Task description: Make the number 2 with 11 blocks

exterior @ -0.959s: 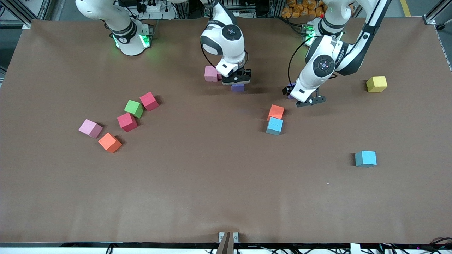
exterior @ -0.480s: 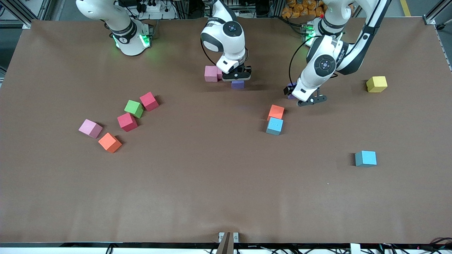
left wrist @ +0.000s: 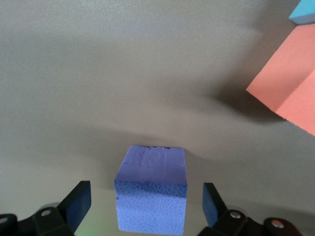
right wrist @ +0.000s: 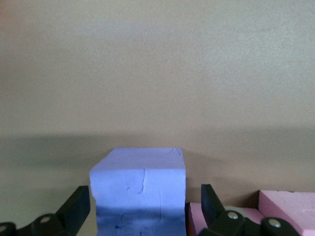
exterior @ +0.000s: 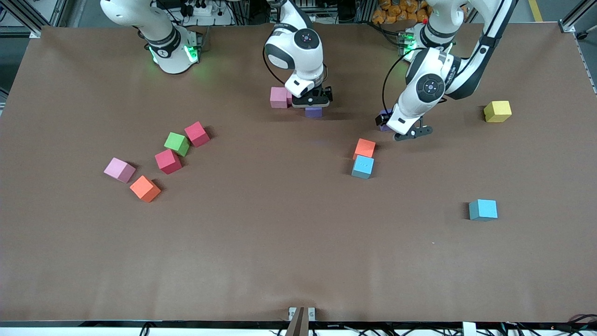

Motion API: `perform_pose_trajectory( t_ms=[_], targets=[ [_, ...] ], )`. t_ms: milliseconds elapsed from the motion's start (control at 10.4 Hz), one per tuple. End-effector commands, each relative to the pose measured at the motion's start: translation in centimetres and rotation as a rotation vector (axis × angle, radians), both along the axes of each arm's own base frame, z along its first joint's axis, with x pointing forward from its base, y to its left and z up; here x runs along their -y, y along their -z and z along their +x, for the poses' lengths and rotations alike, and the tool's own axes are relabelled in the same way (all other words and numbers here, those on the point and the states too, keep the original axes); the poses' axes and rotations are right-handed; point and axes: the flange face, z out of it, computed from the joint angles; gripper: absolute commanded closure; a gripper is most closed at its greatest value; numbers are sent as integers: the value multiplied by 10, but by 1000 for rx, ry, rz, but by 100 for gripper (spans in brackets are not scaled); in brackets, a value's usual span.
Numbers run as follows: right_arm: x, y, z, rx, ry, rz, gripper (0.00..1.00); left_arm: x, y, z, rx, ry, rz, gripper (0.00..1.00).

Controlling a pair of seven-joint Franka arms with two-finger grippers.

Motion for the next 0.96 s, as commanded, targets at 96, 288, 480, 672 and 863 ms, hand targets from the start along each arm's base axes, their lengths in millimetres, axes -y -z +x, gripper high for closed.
perform_pose_trajectory(
  t_ms=[96, 288, 480, 672, 863],
  targets=[
    [-1, -16, 16, 20, 33, 19, 0, 0, 5, -1, 2, -6, -22, 0],
    [4, -26, 42, 40, 50, 33, 0, 0, 5, -1, 2, -6, -22, 0],
    [24, -41, 83, 100, 25, 18, 0, 0, 5, -1, 2, -5, -22, 4],
    [62, -60, 131, 105, -51, -17, 0, 0, 6, -1, 1, -5, -23, 10],
    [110, -80, 179, 85, -140, -51, 0, 0, 7, -2, -4, -6, -22, 10]
  ],
)
